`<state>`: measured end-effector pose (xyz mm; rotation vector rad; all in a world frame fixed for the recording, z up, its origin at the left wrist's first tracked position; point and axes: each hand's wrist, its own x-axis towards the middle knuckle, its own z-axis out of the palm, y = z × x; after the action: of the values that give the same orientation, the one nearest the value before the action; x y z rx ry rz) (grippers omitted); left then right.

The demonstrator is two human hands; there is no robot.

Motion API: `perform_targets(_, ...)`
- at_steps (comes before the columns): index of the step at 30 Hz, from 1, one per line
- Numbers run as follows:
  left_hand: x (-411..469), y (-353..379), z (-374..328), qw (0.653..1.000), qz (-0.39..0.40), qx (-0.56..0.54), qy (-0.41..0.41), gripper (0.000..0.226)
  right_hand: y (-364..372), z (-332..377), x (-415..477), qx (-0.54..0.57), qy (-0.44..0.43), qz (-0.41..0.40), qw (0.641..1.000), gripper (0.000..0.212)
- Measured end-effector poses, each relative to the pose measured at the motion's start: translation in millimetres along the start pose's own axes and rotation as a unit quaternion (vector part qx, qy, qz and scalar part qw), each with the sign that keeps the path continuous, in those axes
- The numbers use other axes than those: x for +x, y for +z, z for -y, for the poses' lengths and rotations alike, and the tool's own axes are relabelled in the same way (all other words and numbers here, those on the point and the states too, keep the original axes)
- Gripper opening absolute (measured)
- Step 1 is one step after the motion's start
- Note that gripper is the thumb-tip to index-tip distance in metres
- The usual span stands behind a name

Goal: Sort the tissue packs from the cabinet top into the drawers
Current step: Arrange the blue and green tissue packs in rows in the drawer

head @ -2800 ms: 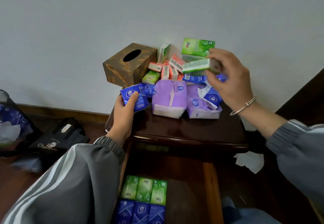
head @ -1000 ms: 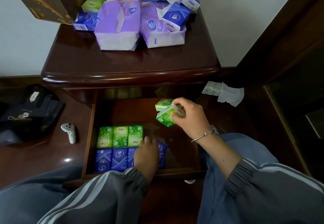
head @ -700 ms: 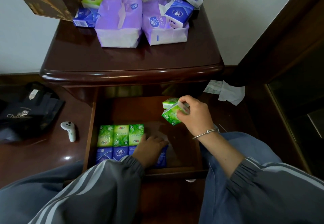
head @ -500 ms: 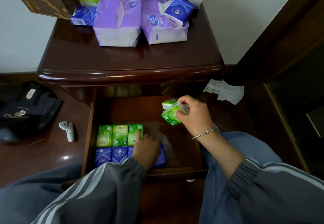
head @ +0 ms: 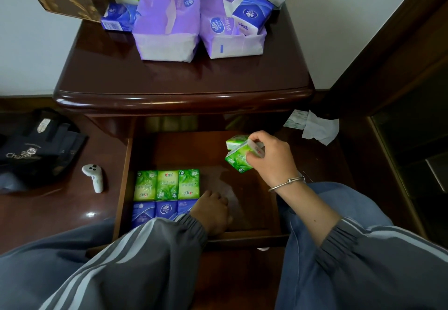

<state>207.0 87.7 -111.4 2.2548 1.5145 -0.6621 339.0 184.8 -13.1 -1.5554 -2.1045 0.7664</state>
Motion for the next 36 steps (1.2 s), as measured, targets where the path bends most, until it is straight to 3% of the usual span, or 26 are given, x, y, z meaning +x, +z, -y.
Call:
perform_targets(2, -3, -1, 0, 0.999, -0.032, -0.030, -0.003, 0.048, -1, -1, 0, 0.013, -0.005, 0.003, 1.000, 0.024)
perform_targets(4, -10, -7, 4, 0.985, -0.114, -0.124, -0.022, 0.038, -3, -2, 0, 0.030, -0.011, 0.019, 0.999, 0.023)
perform_targets(5, -14, -13, 7, 0.962, -0.168, -0.208, -0.054, 0.033, -4, -2, 1, 0.039, -0.013, 0.029, 0.999, 0.023)
perform_targets(6, -20, -21, 12, 0.917, -0.213, -0.318, -0.109, 0.028, -5, -3, 1, 0.049, -0.014, 0.039, 0.998, 0.023)
perform_targets(8, -36, -39, 28, 0.776, -0.253, -0.531, -0.227, 0.024, -8, -2, 1, 0.072, -0.015, 0.062, 0.995, 0.024)
perform_targets(11, -55, -57, 62, 0.512, -0.163, -0.799, -0.270, 0.033, -9, 3, -3, 0.128, -0.036, 0.133, 0.982, 0.028)
perform_targets(12, -61, -61, 69, 0.445, -0.122, -0.847, -0.263, 0.040, -8, 6, -5, 0.147, -0.045, 0.165, 0.974, 0.029)
perform_targets(13, -65, -61, 74, 0.400, -0.088, -0.876, -0.256, 0.045, -6, 8, -7, 0.160, -0.052, 0.193, 0.967, 0.030)
perform_targets(14, -66, -61, 74, 0.376, -0.066, -0.890, -0.248, 0.048, -3, 10, -8, 0.164, -0.060, 0.215, 0.961, 0.030)
perform_targets(17, -60, -51, 66, 0.385, -0.065, -0.880, -0.272, 0.048, 4, 11, -9, 0.130, -0.069, 0.215, 0.965, 0.029)
perform_targets(20, -55, -43, 63, 0.421, -0.117, -0.848, -0.301, 0.044, 7, 5, -3, 0.104, -0.035, 0.133, 0.985, 0.026)
perform_targets(22, -56, -42, 62, 0.449, -0.114, -0.848, -0.255, 0.042, 9, 2, 0, 0.143, 0.015, 0.127, 0.981, 0.025)
perform_targets(26, -63, -53, 55, 0.489, -0.089, -0.850, -0.175, 0.029, 25, 5, -1, 0.202, 0.050, 0.194, 0.959, 0.028)
perform_targets(28, -65, -58, 55, 0.565, -0.108, -0.799, -0.178, 0.022, 33, 7, 1, 0.183, 0.047, 0.189, 0.964, 0.031)
perform_targets(30, -67, -55, 64, 0.664, -0.161, -0.695, -0.223, 0.028, 39, 6, 8, 0.132, 0.037, 0.174, 0.975, 0.033)
perform_targets(32, -75, -47, 81, 0.724, -0.217, -0.577, -0.308, 0.034, 47, 3, 17, 0.086, 0.023, 0.178, 0.980, 0.033)
perform_targets(34, -87, -35, 103, 0.748, -0.254, -0.457, -0.408, 0.044, 59, 1, 26, 0.057, 0.017, 0.191, 0.980, 0.034)
perform_targets(36, -99, -22, 122, 0.732, -0.254, -0.406, -0.484, 0.053, 73, -3, 37, 0.039, 0.020, 0.202, 0.978, 0.034)
